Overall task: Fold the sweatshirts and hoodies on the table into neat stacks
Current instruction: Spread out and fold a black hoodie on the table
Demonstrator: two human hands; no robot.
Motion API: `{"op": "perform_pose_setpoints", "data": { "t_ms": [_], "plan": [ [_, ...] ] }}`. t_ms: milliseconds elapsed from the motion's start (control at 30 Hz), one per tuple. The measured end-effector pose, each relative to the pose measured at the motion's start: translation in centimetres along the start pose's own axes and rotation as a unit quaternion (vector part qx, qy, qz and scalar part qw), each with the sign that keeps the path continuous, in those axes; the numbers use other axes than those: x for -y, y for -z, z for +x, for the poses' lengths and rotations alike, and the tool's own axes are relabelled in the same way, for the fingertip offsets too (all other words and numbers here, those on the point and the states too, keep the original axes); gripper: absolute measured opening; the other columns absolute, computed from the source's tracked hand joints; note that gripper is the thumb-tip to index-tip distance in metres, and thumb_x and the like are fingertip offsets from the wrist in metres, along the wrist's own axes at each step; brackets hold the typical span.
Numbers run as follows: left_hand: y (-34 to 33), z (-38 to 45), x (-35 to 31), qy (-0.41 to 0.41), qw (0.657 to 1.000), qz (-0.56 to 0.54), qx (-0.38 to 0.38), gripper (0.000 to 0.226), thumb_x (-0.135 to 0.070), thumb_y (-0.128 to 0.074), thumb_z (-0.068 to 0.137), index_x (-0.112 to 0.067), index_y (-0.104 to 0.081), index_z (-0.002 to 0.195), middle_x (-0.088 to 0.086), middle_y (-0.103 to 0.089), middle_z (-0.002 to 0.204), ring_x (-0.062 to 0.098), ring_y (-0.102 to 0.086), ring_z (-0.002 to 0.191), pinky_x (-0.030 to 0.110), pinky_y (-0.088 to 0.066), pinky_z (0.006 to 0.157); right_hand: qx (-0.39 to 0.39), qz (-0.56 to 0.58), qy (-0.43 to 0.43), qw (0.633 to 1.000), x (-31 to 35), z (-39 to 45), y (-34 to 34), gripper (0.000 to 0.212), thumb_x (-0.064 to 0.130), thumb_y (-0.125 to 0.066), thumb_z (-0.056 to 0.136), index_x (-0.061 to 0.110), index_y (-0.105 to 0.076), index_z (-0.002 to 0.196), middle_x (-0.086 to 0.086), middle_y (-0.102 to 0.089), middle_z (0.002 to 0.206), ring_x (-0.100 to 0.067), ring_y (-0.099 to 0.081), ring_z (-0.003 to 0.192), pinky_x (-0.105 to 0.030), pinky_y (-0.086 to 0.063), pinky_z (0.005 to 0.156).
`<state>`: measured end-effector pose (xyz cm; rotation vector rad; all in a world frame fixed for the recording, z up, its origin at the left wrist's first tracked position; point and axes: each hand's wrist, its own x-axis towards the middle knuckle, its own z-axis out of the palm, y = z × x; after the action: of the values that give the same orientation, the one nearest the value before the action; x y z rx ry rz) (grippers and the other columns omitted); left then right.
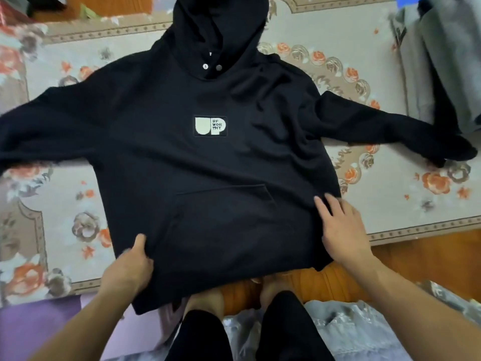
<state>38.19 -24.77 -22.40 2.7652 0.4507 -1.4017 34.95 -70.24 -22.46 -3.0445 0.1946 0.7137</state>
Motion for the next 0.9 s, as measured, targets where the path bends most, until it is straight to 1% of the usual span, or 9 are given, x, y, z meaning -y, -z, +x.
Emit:
{"op": "perform_pose_setpoints", "data": {
  "t_ms": [100,233,333,400,500,600,733,800,900],
  "plan": [
    [2.6,0.2,-2.0,-0.039,0.987,0.149,0.049,0.029,-0.025,-0.039,0.1,-0.023,-0.052,0.125,0.007,-0.066,0.115,0.031,-0.065,0.102,0.04,-0.05,0.084,0.023,0.141,-0.193,0.971,-0.5,2.0,1.1,0.047,0.007,-0.054,0.089,0.012,-0.056,0.136,-0.016,-0.056,0.132,-0.038,-0.056,0.115,-0.045,-0.049,0.097],
    [6.8,1.6,-9.4,-0.138,0.984,0.111,0.001,0.026,-0.032,-0.042,0.101,-0.02,-0.062,0.113,0.008,-0.067,0.118,0.032,-0.065,0.104,0.037,-0.048,0.081,-0.06,0.363,-0.411,0.834,-3.5,7.4,5.1,0.039,0.006,-0.053,0.094,0.008,-0.056,0.133,-0.014,-0.06,0.127,-0.033,-0.058,0.111,-0.039,-0.048,0.095],
    [9.2,1.9,-17.1,-0.256,0.963,0.034,-0.081,0.021,-0.03,-0.042,0.103,-0.021,-0.06,0.11,0.004,-0.065,0.112,0.031,-0.063,0.1,0.04,-0.05,0.081,-0.105,0.575,-0.481,0.653,-8.0,11.0,7.1,0.046,0.011,-0.053,0.094,0.01,-0.049,0.139,-0.017,-0.059,0.128,-0.025,-0.06,0.095,-0.042,-0.055,0.094],
    [10.5,1.9,-22.8,-0.328,0.936,-0.013,-0.128,0.022,-0.029,-0.044,0.103,-0.022,-0.062,0.114,0.003,-0.063,0.113,0.03,-0.062,0.105,0.042,-0.05,0.087,-0.127,0.654,-0.526,0.528,-11.2,12.9,7.9,0.045,0.018,-0.057,0.095,0.015,-0.05,0.139,-0.011,-0.06,0.113,-0.023,-0.061,0.091,-0.038,-0.059,0.081],
    [12.9,2.7,-31.4,-0.416,0.886,-0.081,-0.186,0.026,-0.024,-0.048,0.103,-0.021,-0.064,0.124,0.004,-0.062,0.119,0.03,-0.06,0.112,0.044,-0.049,0.095,-0.156,0.686,-0.575,0.416,-16.0,15.1,7.6,0.052,0.028,-0.068,0.088,0.023,-0.051,0.137,-0.007,-0.057,0.122,-0.027,-0.06,0.101,-0.036,-0.059,0.062],
    [15.1,3.3,-39.7,-0.486,0.85,-0.08,-0.184,0.039,-0.017,-0.046,0.103,-0.025,-0.054,0.141,0.003,-0.055,0.134,0.03,-0.058,0.118,0.046,-0.048,0.099,-0.225,0.665,-0.572,0.423,-19.1,15.8,6.8,0.065,0.025,-0.073,0.088,0.025,-0.042,0.145,0.001,-0.044,0.137,-0.024,-0.055,0.109,-0.037,-0.061,0.071],
    [16.3,6.5,-47.6,-0.474,0.867,0.082,-0.133,0.076,-0.004,-0.049,0.094,-0.035,-0.024,0.158,-0.002,-0.022,0.166,0.033,-0.045,0.14,0.05,-0.047,0.105,-0.257,0.602,-0.54,0.529,-20.9,14.7,5.8,0.071,0.032,-0.083,0.078,0.016,-0.049,0.139,-0.003,-0.043,0.134,-0.023,-0.058,0.097,-0.043,-0.059,0.088],
    [15.7,8.2,-49.2,-0.451,0.874,0.148,-0.102,0.063,-0.011,-0.051,0.095,-0.035,-0.031,0.15,-0.002,-0.012,0.167,0.041,-0.051,0.131,0.051,-0.05,0.099,-0.26,0.568,-0.511,0.591,-20.8,13.0,5.5,0.056,0.046,-0.079,0.07,0.021,-0.057,0.115,-0.003,-0.052,0.123,-0.027,-0.062,0.096,-0.047,-0.056,0.093],
    [15.0,9.3,-49.6,-0.441,0.876,0.15,-0.125,0.024,-0.02,-0.056,0.099,-0.02,-0.049,0.122,-0.001,-0.011,0.166,0.044,-0.059,0.109,0.05,-0.051,0.089,-0.266,0.547,-0.449,0.655,-19.7,9.8,6.3,0.031,0.037,-0.073,0.084,0.021,-0.05,0.099,-0.005,-0.06,0.107,-0.029,-0.063,0.099,-0.037,-0.057,0.081]
  ]
}}
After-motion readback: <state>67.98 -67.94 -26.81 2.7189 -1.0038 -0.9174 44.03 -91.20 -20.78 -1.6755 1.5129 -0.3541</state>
